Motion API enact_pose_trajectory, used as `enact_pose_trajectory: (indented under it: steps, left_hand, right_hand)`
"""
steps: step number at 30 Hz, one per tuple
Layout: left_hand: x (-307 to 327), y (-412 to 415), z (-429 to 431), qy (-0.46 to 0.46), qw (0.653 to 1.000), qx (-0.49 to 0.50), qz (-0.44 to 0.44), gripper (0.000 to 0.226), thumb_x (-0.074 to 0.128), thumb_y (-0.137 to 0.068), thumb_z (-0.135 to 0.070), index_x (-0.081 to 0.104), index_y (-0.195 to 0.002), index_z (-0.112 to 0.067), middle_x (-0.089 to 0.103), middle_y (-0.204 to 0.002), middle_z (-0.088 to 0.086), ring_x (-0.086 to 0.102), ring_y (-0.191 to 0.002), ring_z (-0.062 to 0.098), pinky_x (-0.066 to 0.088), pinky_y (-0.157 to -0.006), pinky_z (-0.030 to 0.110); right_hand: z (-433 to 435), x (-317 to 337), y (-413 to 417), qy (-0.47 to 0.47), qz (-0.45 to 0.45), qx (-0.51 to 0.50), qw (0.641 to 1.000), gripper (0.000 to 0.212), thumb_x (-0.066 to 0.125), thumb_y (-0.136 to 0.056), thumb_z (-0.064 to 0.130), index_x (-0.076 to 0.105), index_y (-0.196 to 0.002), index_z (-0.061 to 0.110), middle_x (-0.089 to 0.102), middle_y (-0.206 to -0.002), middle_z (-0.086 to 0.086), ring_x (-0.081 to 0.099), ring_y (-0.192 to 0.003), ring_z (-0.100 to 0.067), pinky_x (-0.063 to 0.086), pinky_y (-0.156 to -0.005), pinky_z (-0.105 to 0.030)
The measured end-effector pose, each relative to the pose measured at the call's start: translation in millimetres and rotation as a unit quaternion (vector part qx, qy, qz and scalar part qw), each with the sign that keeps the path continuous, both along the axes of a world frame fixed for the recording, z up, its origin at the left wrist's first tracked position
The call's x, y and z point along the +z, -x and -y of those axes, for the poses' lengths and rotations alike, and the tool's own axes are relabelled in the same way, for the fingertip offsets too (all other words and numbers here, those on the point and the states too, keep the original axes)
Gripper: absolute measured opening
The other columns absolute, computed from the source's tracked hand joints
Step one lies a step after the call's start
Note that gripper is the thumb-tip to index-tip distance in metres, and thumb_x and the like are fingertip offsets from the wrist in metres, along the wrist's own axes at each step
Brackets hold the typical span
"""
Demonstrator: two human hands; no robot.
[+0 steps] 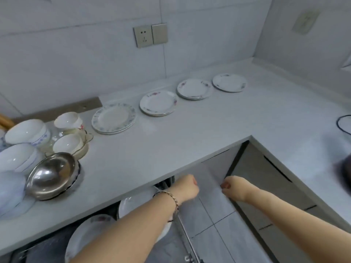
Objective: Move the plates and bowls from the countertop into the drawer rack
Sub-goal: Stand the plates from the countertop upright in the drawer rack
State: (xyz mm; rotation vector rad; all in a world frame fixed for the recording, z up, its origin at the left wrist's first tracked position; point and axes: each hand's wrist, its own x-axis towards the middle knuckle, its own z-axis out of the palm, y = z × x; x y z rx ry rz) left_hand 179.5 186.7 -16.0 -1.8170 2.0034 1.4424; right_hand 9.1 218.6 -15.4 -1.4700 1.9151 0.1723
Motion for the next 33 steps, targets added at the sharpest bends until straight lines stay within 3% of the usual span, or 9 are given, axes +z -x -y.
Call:
enact_pose_trajectory:
  steps: [2,3,7,10,18,20,27,31,33]
  left_hand:
    - [18,50,12,-0.001,0.999,0.024,-0.022,0.020,0.045,-0.087,-0.007,0.059,-0.080,-0.018,0.060,-0.092,0.013,0.056,-0.085,0.026,0.045,-0.074,0.023]
    - [26,72,18,-0.005,0.999,0.034,-0.030,0.020,0.044,-0.087,-0.006,0.056,-0.077,-0.018,0.062,-0.090,0.011,0.058,-0.085,0.024,0.045,-0.067,0.021]
    - [54,139,47,-0.001,0.998,0.051,-0.048,0.031,0.040,-0.089,-0.004,0.045,-0.063,-0.020,0.062,-0.084,0.010,0.060,-0.074,0.022,0.036,-0.050,0.016]
    - [63,167,72,0.022,0.997,0.066,-0.044,0.028,0.040,-0.088,-0.001,0.046,-0.065,-0.017,0.061,-0.077,0.010,0.061,-0.081,0.025,0.036,-0.044,0.016]
    - [66,203,170,0.073,0.993,0.087,-0.029,0.018,0.038,-0.086,0.000,0.053,-0.088,-0.008,0.064,-0.095,0.022,0.061,-0.085,0.025,0.034,-0.050,0.020]
    - [63,213,205,0.077,0.993,0.089,-0.021,0.018,0.039,-0.087,0.001,0.053,-0.087,-0.009,0.067,-0.104,0.024,0.063,-0.090,0.026,0.036,-0.055,0.022]
    - [48,259,368,0.074,0.994,0.073,-0.041,0.021,0.038,-0.087,-0.002,0.053,-0.078,-0.015,0.060,-0.098,0.017,0.056,-0.083,0.024,0.041,-0.066,0.025]
    - [40,282,466,0.101,0.986,0.114,-0.061,0.033,0.042,-0.090,-0.008,0.052,-0.122,-0.009,0.057,-0.122,0.013,0.059,-0.108,0.031,0.048,-0.084,0.031]
    - [34,295,515,0.116,0.987,0.105,-0.047,0.036,0.041,-0.093,-0.010,0.049,-0.127,-0.009,0.055,-0.127,0.015,0.056,-0.113,0.031,0.046,-0.089,0.031]
  right_hand:
    - [13,23,48,0.019,-0.019,0.018,0.999,0.037,0.046,-0.092,0.017,0.059,-0.124,0.005,0.060,-0.130,-0.009,0.055,-0.121,-0.024,0.043,-0.101,-0.030]
    - [20,33,70,0.025,-0.025,0.023,0.999,0.037,0.046,-0.091,0.016,0.059,-0.124,0.005,0.060,-0.131,-0.010,0.055,-0.121,-0.024,0.043,-0.101,-0.030]
    - [46,63,138,0.046,-0.053,0.042,0.997,0.036,0.047,-0.089,0.016,0.062,-0.120,0.006,0.062,-0.127,-0.009,0.056,-0.120,-0.024,0.045,-0.098,-0.029]
    - [70,78,173,0.069,-0.057,0.034,0.995,0.034,0.048,-0.089,0.016,0.061,-0.119,0.007,0.061,-0.126,-0.006,0.055,-0.120,-0.025,0.044,-0.095,-0.028]
    - [163,87,228,0.097,-0.038,0.007,0.995,0.035,0.045,-0.091,0.019,0.056,-0.123,0.014,0.057,-0.130,-0.006,0.054,-0.120,-0.025,0.043,-0.096,-0.029]
    - [195,82,238,0.098,-0.037,0.006,0.995,0.034,0.045,-0.091,0.020,0.057,-0.122,0.015,0.057,-0.129,-0.005,0.054,-0.118,-0.025,0.043,-0.094,-0.028]
    - [348,66,279,0.093,-0.022,-0.039,0.995,0.032,0.045,-0.092,0.021,0.059,-0.121,0.015,0.057,-0.129,-0.005,0.055,-0.117,-0.023,0.044,-0.090,-0.027]
    - [439,48,300,0.083,-0.014,-0.101,0.991,0.033,0.044,-0.092,0.021,0.059,-0.121,0.018,0.056,-0.131,-0.005,0.056,-0.117,-0.023,0.045,-0.093,-0.028]
    - [477,35,310,0.080,-0.013,-0.136,0.987,0.036,0.042,-0.091,0.020,0.057,-0.125,0.019,0.057,-0.131,-0.005,0.056,-0.117,-0.023,0.045,-0.094,-0.028]
